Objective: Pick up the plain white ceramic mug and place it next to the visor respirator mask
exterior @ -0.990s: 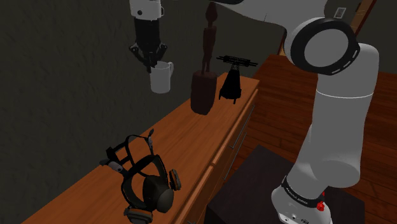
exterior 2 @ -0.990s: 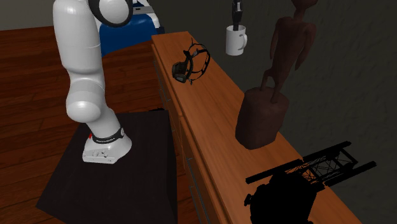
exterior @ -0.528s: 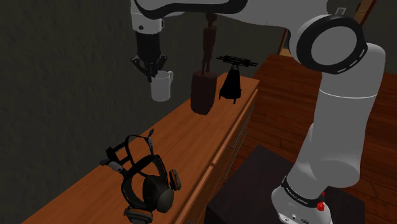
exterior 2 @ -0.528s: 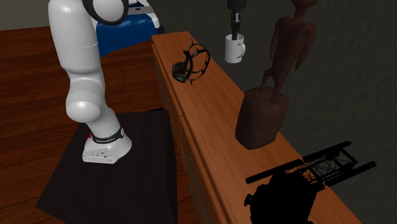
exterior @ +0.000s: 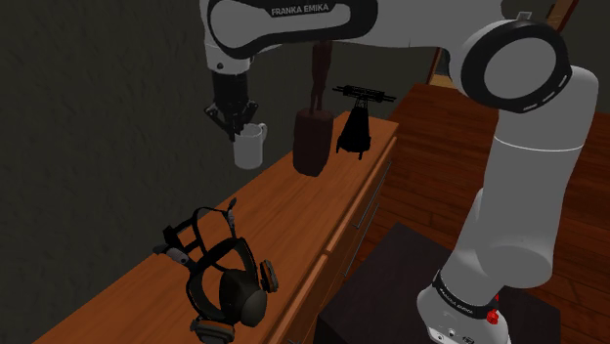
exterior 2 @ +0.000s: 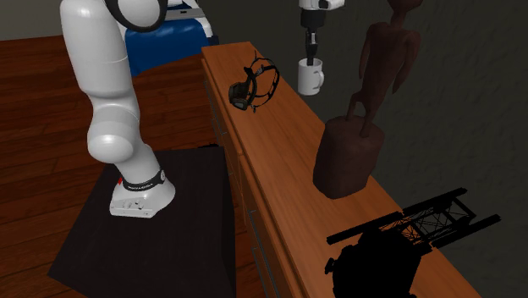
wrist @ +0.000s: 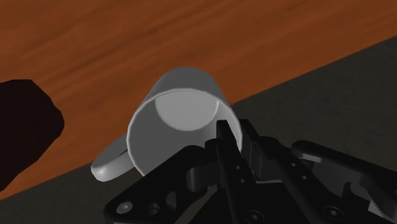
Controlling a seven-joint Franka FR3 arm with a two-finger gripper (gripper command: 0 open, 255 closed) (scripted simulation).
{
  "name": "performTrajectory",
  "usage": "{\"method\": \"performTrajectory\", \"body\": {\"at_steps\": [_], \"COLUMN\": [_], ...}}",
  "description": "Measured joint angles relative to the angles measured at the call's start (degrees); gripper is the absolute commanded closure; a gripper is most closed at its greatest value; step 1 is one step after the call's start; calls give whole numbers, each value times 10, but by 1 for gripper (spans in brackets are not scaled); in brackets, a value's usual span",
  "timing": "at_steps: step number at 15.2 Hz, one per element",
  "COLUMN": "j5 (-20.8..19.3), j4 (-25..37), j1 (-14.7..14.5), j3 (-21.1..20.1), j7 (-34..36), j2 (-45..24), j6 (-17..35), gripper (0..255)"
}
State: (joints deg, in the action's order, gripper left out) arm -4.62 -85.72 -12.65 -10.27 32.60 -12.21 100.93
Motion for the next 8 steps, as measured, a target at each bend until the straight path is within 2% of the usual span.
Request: {"method": "performTrajectory", "body": {"at_steps": [8], "j5": [-1], "j4": [-60], "j1": [2], "j3": [1], "j7": [2], "j2": [-1], "j6": [61], "gripper": [255]}}
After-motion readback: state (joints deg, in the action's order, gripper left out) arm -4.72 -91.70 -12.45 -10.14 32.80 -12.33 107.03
